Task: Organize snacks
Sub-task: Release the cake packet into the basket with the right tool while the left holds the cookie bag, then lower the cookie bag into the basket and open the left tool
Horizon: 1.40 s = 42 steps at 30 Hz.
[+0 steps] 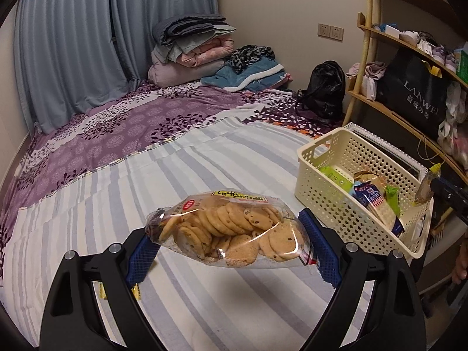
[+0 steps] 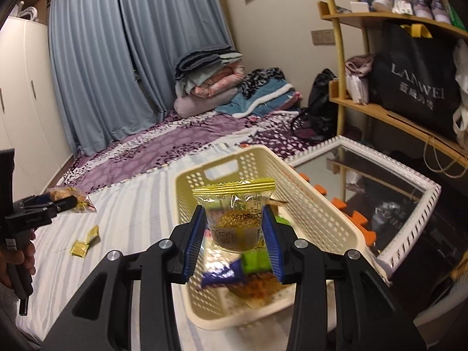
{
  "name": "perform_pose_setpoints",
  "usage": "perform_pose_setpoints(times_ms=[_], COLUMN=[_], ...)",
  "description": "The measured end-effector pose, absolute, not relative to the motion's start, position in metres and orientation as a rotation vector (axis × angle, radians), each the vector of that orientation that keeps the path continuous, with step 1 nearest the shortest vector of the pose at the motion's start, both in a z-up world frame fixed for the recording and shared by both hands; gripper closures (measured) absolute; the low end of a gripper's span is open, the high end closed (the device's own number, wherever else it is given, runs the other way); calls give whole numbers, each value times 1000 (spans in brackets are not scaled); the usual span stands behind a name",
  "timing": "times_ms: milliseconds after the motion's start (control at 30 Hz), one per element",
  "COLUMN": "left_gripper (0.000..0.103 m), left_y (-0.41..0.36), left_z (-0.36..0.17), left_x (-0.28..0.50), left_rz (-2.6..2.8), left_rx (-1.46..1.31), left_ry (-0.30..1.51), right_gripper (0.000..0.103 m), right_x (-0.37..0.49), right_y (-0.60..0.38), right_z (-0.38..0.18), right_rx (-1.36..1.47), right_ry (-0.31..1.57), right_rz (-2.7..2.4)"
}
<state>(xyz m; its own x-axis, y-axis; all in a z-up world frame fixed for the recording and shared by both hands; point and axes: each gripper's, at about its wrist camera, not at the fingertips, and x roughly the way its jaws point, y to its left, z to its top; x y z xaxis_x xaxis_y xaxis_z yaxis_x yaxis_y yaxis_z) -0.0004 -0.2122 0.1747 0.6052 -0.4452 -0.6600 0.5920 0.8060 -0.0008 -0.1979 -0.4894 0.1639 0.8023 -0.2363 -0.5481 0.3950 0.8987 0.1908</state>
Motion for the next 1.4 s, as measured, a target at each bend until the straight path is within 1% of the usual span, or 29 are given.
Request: perform_pose_setpoints(times_ms=[133,267,433,467,500,533,600,700,767,1233,1400], left_gripper=[12,12,12,12,12,12,12,12,12,12,11], left_y=[-229,-244,-262,-265,-269,-274,-282,-295,-307,-404,-424], left_z=[177,180,183,184,184,184,185,184,182,166,154], left_x=[-8,-17,-27,-28,-30,-31,-34,-37,-42,-109,-113], left_rz=[-644,-676,-714,-720,-727,-736,-751,-789,-816,-1097,-1129], left_rx=[245,264,287,293,297,303,307,301,318,451,480], left_ry=[690,681,671,670,670,669,673,690,689,667,680], right_gripper=[63,62,61,57,50,47,35,31,22,21,21], right_x=[-205,-207,-214,-216,-217,-219,-221,-225,-229,-252,-259], right_y=[-495,-497,-501,-503,-504,-505,-507,-511,-514,-542,-547], right_z=[149,146,145,144,144,144,144,144,144,142,140], right_rx=[314,277,304,310,313,317,322,344,355,410,423], right_ry=[570,574,559,555,550,543,534,516,500,473,474], right_rz=[-351,-363,-375,-378,-381,-389,-402,-413,-429,-516,-531])
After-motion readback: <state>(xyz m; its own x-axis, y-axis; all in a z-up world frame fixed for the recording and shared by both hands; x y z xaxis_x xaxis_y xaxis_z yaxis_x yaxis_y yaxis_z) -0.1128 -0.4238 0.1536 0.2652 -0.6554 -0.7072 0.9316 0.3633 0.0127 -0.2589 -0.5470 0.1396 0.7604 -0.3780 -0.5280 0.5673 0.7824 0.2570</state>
